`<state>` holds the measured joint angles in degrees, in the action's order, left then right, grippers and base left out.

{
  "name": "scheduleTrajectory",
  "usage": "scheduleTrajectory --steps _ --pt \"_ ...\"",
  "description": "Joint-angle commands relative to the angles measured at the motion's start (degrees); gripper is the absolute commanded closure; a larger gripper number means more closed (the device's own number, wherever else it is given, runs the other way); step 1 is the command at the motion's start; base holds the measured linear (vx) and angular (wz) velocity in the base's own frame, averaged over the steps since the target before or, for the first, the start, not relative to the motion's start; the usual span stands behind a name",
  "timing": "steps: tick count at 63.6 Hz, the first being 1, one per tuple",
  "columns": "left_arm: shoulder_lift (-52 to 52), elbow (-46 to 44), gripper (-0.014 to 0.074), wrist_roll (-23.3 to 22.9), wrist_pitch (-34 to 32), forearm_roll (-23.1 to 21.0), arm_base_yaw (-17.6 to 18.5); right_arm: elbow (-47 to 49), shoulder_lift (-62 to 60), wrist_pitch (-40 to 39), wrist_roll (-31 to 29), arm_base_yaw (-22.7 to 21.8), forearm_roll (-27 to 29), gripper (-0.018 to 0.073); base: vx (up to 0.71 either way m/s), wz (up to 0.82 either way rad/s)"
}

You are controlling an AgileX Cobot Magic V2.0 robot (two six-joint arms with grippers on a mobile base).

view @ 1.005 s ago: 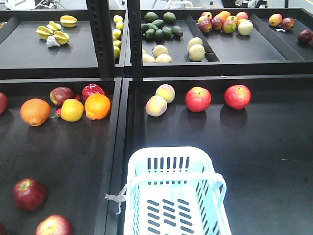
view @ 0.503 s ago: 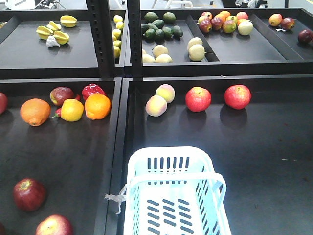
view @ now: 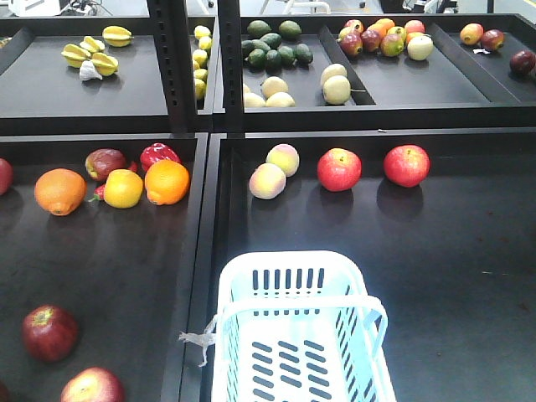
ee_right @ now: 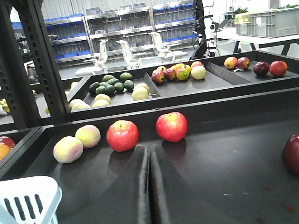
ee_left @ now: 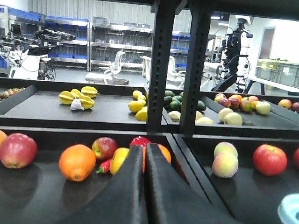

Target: Pick three apples into basket with both arms

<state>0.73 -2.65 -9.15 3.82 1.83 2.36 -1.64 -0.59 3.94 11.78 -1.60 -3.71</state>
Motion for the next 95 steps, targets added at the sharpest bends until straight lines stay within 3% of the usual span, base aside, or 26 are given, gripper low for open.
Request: scheduleTrajectory --steps 1,9,17,34,44,63,74,88,95 --pt "-2.0 -6.5 0.0603 -0.1 -0.1 -0.4 -0.1 -0.8 -0.6 -4.3 -0.3 -0.1 -0.4 0.0568 0.0 0.0" --pt "-7.5 -14.7 0.0603 -0.1 5.5 -0.9 -0.1 -0.8 -0.6 -4.3 -0.3 -0.1 -0.4 0.0568 0.0 0.0" --pt "-15.4 -25.5 0.0603 0.6 17.7 -1.4 -0.1 -0.8 -0.6 -4.3 -0.3 -0.1 -0.4 0.0568 0.0 0.0" --pt "-31.9 -44.5 0.0603 13.2 39.4 -4.0 -0.1 -0.8 -0.6 -4.3 -0.3 -0.1 -0.4 0.0568 0.0 0.0" --pt "-37.2 -49.4 0.0603 18.6 43.7 -7.3 0.0 -0.8 -0.6 -4.3 -0.3 -0.1 -0.4 0.0568 0.0 0.0" --pt "-38.3 -49.5 0.057 19.1 43.9 -9.5 0.0 -0.8 -0.6 -4.3 -0.3 -0.1 -0.4 0.0568 0.0 0.0" --pt "-38.3 -49.5 0.0406 19.1 45.5 -10.5 0.0 -0.8 -0.6 -4.3 -0.3 -0.1 -0.4 0.0568 0.0 0.0" --pt "-38.5 -49.5 0.0023 19.4 46.4 -10.4 0.0 -0.8 -0.6 -4.3 -0.3 -0.1 -0.4 0.0568 0.0 0.0" --pt "-38.9 -49.5 -0.0108 23.0 46.1 -11.2 0.0 -0.8 -0.6 -4.3 -0.3 -0.1 -0.4 0.0568 0.0 0.0"
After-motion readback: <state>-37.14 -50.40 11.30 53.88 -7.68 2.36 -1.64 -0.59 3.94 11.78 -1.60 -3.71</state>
